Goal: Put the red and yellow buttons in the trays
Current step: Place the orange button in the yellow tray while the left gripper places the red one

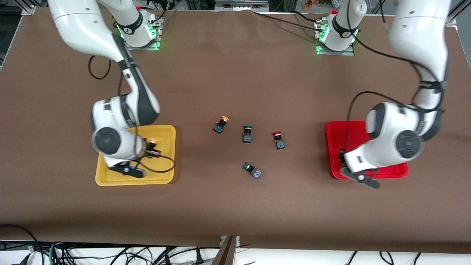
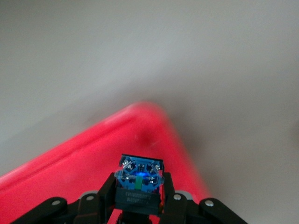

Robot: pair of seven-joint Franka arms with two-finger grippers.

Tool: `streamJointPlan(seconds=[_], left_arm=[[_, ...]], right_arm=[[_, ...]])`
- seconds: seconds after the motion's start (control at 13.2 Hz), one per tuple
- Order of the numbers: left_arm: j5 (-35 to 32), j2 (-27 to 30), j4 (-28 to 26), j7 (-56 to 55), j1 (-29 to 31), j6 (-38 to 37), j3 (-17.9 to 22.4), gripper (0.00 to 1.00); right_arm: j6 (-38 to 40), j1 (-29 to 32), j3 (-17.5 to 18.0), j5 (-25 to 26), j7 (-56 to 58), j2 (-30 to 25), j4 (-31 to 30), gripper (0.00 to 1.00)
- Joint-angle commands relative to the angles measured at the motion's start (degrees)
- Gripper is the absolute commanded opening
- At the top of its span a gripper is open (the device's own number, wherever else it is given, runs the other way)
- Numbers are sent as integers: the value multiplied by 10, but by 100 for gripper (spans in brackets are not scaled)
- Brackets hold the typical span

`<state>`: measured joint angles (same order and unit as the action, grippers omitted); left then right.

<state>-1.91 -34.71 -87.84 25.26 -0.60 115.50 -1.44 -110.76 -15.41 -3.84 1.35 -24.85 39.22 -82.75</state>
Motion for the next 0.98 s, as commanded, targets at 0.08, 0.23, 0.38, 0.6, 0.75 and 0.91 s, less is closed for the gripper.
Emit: streamJointPlan(seconds=[0.08,0.23,0.38,0.6,0.75,0.91], left_arm=[[-21,-14,-75,63,38,38,-5,20],[-21,-5,-117,52,35,92,-7,100],[-12,28,-114,38,32,63,-11,100],[8,50,-79,-155,19,16,-78,100],[49,37,-75,-313,12,39,-121,100],[54,12,-75,-418,-39,107,-124,100]], right_arm=[[-62,35,-21,2,108,-5,-89,0],[-119,44,-22,2,128,-5,-133,0],[-117,53,-18,1,133,-7,-121,100],[-31,35,37,-48,60,-33,-65,100],[-31,-1,67,-63,-86,-31,-58,100],[-74,-72,70,-59,-199,-19,-57,100]])
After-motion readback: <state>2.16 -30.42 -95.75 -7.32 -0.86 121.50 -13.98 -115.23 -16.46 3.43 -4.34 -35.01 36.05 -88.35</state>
